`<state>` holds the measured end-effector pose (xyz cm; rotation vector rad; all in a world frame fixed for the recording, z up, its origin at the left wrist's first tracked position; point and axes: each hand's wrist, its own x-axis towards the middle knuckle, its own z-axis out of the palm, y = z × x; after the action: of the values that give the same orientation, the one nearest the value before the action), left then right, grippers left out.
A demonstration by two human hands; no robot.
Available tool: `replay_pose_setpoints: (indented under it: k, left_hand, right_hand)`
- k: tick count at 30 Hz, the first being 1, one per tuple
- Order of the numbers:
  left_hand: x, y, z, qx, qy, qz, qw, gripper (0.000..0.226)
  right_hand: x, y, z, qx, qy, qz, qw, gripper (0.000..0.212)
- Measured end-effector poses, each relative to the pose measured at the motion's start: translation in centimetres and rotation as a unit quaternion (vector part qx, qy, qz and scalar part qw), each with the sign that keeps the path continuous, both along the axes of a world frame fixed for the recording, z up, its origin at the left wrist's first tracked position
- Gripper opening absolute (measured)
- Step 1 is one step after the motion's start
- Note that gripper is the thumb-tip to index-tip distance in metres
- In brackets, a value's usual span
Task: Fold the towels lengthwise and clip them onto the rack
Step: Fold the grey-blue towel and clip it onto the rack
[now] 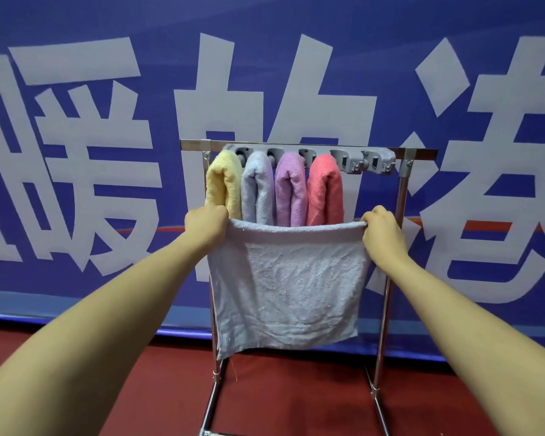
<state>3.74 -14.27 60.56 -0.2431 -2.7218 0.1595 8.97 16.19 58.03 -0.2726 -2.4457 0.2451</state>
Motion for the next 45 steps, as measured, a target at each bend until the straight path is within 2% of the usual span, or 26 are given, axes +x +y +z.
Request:
replay_pose_setpoints:
  k: [4,6,10,15,19,23,26,31,36,39,43,45]
  left_hand:
    - [-0.2,-0.2,-0.2,-0.025,0.019,0.009,0.999,0.017]
    - [-0.4,-0.2,-0.4,-0.043,0.056,0.011,0.997,0.018]
    - [-0.8,-0.2,-0.3,-0.030,0.108,-0.003,0.994,0.021]
    - [-0.7,0.8,-0.1,0.019,0.127,-0.056,0.990,0.022]
    - [-0.1,2.8,0.2,0.070,0.101,-0.149,0.981,0.027]
    - [0.7,5.2,0.2,0.147,0.098,-0.197,0.964,0.032]
    - [1.4,6.5,0.3,0.235,0.056,-0.222,0.944,0.039]
    - [1.6,7.3,-0.5,0.312,0.027,-0.293,0.904,0.019]
    - [2.2,8.0,-0.9,0.379,-0.001,-0.320,0.868,0.020]
    - [2.4,8.5,-0.7,0.378,-0.027,-0.346,0.858,0.020]
    - [2.6,8.6,-0.2,0.315,-0.108,-0.382,0.862,0.024]
    - [2.7,8.7,-0.1,0.286,-0.121,-0.387,0.869,0.028]
  right_hand:
    - [-0.1,0.2,-0.1,-0.026,0.009,-0.023,0.999,0.023]
    - [-0.1,0.2,-0.3,-0.056,0.034,-0.022,0.998,0.026]
    - [0.1,0.2,-0.6,-0.127,0.102,0.058,0.985,0.028]
    - [0.4,-0.5,-1.0,-0.134,0.124,0.160,0.970,0.029]
    - [0.2,-2.1,-1.2,-0.052,0.130,0.234,0.962,0.029]
    - [-0.1,-3.9,-1.0,0.020,0.149,0.229,0.962,0.028]
    - [-0.3,-4.9,-0.6,0.008,0.149,0.248,0.957,0.026]
    - [-0.3,-5.6,-0.3,-0.035,0.133,0.262,0.955,0.020]
    - [-0.1,-6.5,-0.4,-0.125,0.125,0.257,0.950,0.002]
    - [0.0,-6.8,-0.3,-0.159,0.086,0.258,0.949,0.007]
    - [0.5,-6.5,-0.1,-0.201,0.064,0.276,0.938,0.018]
    - [0.8,-6.5,-0.3,-0.220,0.063,0.278,0.933,0.021]
